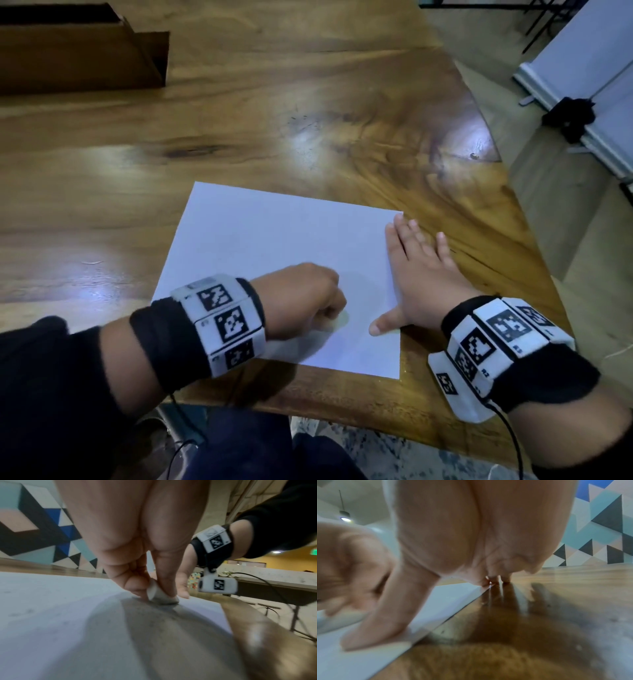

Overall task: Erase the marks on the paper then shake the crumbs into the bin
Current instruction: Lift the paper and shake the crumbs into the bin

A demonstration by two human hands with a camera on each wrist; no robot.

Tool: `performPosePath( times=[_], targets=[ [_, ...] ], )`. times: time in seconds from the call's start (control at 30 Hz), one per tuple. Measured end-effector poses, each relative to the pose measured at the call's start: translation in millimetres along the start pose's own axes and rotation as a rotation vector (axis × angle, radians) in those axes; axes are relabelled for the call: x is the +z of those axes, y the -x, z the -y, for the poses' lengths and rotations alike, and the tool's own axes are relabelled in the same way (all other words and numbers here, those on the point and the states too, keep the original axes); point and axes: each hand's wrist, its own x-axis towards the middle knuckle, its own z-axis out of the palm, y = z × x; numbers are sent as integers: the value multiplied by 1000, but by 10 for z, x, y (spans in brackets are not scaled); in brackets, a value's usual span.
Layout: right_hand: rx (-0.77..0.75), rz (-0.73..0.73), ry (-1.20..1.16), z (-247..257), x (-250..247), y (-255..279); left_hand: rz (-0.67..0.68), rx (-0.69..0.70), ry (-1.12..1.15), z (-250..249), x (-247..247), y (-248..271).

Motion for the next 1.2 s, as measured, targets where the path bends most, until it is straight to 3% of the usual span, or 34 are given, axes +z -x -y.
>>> performPosePath(
  times=[0.17,0.33,0.47,0.57,0.77,0.93,1.1,1.2],
  targets=[
    [-29,-15,44,-4,50,35,121,24,82,46,-7,74],
    [-34,-10,99,-9,32,49,-236,-156,166,375,-560,-147],
    [-34,-1,90,-1,1,77,-422,-390,174,748,-986,-381],
    [-26,-4,80,5,-12,83,-449,-475,210,893,-1090,-534],
    [-49,-61,-5,16,-111,83,-423,-493,83,978,-1090,-603],
    [26,-347,-177,18,-330,-104,-536,-552,79,918,-945,-219],
    [147,-323,-243,2,-360,-261,-601,-539,36,724,-394,559],
    [164,-319,-296,-10,-363,-291,-525,-636,-21,672,10,922]
  ],
)
